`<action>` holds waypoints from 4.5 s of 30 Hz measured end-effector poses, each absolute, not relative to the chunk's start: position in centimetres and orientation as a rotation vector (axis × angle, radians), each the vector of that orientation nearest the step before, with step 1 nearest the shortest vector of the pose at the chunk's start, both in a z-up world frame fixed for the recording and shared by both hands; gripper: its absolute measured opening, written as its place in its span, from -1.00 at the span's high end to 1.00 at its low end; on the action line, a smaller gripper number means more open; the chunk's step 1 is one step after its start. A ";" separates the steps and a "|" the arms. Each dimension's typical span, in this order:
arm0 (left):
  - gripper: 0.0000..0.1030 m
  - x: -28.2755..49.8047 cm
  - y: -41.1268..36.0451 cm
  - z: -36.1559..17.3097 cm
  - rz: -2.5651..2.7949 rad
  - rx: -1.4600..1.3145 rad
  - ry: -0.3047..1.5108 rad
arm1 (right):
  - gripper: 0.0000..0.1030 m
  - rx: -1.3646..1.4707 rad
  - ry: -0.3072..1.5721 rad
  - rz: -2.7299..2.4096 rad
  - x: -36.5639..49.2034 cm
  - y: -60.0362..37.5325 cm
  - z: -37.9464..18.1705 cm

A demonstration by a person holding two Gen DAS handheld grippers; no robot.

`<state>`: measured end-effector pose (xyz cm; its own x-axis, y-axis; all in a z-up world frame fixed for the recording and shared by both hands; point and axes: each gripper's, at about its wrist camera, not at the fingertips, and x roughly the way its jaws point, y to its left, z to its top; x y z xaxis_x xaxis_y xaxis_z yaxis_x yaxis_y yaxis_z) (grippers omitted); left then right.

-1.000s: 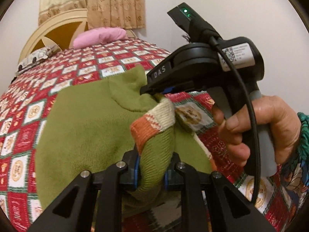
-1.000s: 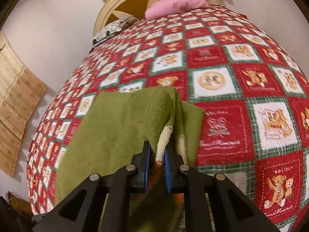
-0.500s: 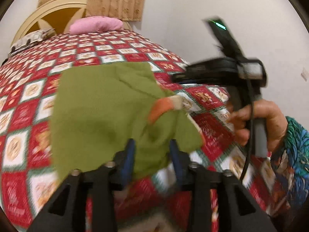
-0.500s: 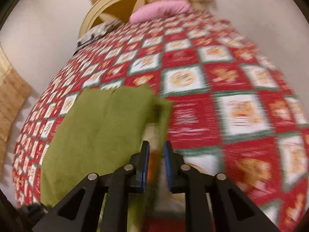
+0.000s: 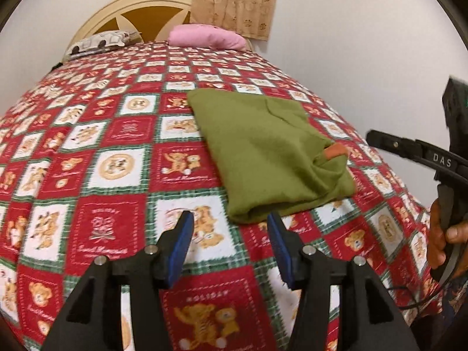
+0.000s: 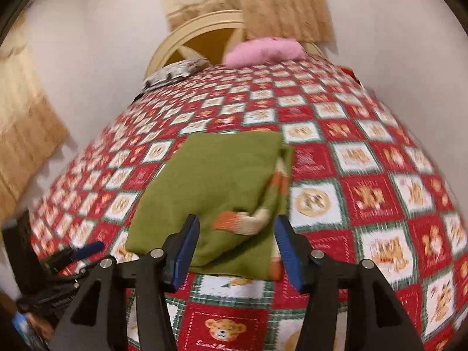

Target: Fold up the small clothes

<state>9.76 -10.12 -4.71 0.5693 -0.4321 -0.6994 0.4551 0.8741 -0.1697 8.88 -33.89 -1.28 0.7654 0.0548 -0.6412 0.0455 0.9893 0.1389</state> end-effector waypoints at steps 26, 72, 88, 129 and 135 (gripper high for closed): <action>-0.06 13.2 -9.1 -5.5 -0.485 -0.033 0.860 | 0.58 0.322 0.735 -0.012 7.5 -38.5 -3.4; -0.37 14.8 -15.8 -6.7 -0.281 0.277 0.799 | 0.66 0.119 0.835 -0.060 10.9 -33.5 -7.6; -0.57 21.7 -13.7 -2.6 -0.437 0.009 0.837 | -0.32 0.274 0.702 -0.067 12.9 -40.0 -2.8; -0.10 27.9 -18.1 -9.3 -0.601 -0.126 0.895 | 0.09 0.355 0.816 0.127 24.3 -41.3 -11.2; 0.16 27.0 -18.9 -8.2 -0.535 -0.043 0.888 | 0.43 0.135 0.813 -0.011 23.6 -37.6 -9.1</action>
<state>27.02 -18.88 -8.19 0.5091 -0.4614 -0.7266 0.4268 0.8684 -0.2525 23.60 -37.58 -9.05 0.6877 0.0422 -0.7247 0.0614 0.9913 0.1160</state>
